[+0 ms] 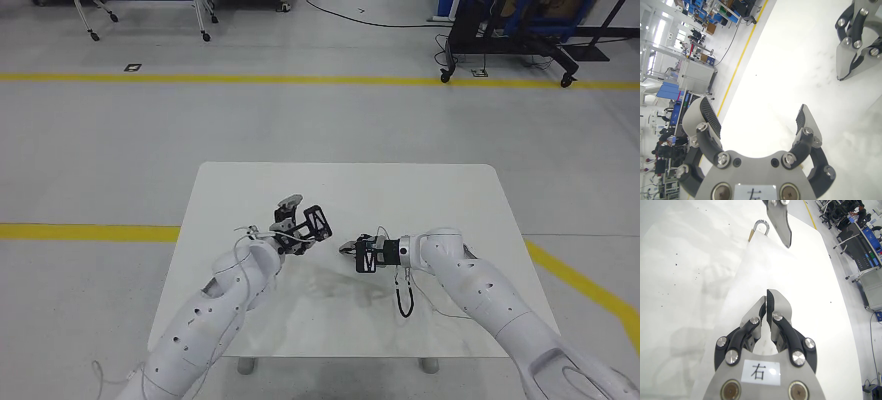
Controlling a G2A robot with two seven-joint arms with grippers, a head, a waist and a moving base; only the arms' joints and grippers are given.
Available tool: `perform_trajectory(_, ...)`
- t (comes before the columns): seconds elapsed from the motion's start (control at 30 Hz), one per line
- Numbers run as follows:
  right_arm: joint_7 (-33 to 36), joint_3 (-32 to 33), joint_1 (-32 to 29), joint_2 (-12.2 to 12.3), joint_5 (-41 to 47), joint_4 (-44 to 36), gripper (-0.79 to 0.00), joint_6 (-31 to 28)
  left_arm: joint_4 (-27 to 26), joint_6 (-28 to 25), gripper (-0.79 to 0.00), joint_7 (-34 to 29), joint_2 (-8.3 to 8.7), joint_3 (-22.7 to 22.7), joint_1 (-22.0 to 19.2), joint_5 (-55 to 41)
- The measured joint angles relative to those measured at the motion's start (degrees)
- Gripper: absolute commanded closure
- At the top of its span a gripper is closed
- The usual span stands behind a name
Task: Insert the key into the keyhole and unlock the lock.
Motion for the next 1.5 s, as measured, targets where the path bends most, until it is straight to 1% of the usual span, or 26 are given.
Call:
perform_trajectory(0.13, 0.0, 0.0, 0.0, 0.0, 0.0, 0.0, 0.000, 0.0, 4.8, 2.5, -0.785, -0.7, -1.37, 3.3, -2.2, 0.2)
perform_trajectory(0.23, 0.0, 0.0, 0.0, 0.0, 0.0, 0.0, 0.000, 0.0, 7.8, 4.3, -0.785, -1.0, -2.20, 5.1, -3.1, 0.6)
perform_trajectory(0.4, 0.0, 0.0, 0.0, 0.0, 0.0, 0.0, 0.000, 0.0, 12.1, 6.0, -0.785, -1.1, -3.23, 6.7, -4.2, 0.9)
perform_trajectory(0.53, 0.0, 0.0, 0.0, 0.0, 0.0, 0.0, 0.000, 0.0, 13.5, 6.3, -0.785, -0.8, -3.68, 7.0, -4.6, 1.0)
perform_trajectory(0.67, 0.0, 0.0, 0.0, 0.0, 0.0, 0.0, 0.000, 0.0, 13.9, 6.6, -0.785, -0.8, -3.92, 6.4, -4.8, 0.4)
perform_trajectory(0.87, 0.0, 0.1, -0.1, 0.0, 0.2, -0.1, 0.000, 0.2, 12.6, 8.0, -0.785, -1.1, -3.88, 4.6, -4.6, -0.1)
perform_trajectory(0.97, -1.0, 1.8, -1.2, 0.3, 3.1, -0.9, 0.000, 1.6, 12.6, 8.0, -0.785, -1.1, -3.87, 4.6, -4.6, -0.1)
perform_trajectory(1.03, -3.0, 3.8, -2.3, 0.9, 5.9, -1.6, 0.000, 2.0, 12.6, 8.0, -0.785, -1.1, -3.88, 4.6, -4.6, -0.1)
perform_trajectory(1.17, -7.3, 7.5, -4.4, 2.0, 10.6, -3.2, 0.000, 0.9, 12.6, 8.0, -0.785, -1.1, -3.88, 4.6, -4.6, -0.1)
perform_trajectory(1.27, -9.3, 9.8, -6.0, 2.6, 14.2, -4.4, 0.000, -0.3, 12.6, 8.0, -0.785, -1.1, -3.88, 4.6, -4.6, -0.1)
perform_trajectory(1.5, -9.3, 9.9, -6.0, 2.6, 14.4, -4.4, 0.000, -0.4, 12.6, 8.0, -0.785, -1.1, -3.88, 4.6, -4.6, -0.1)
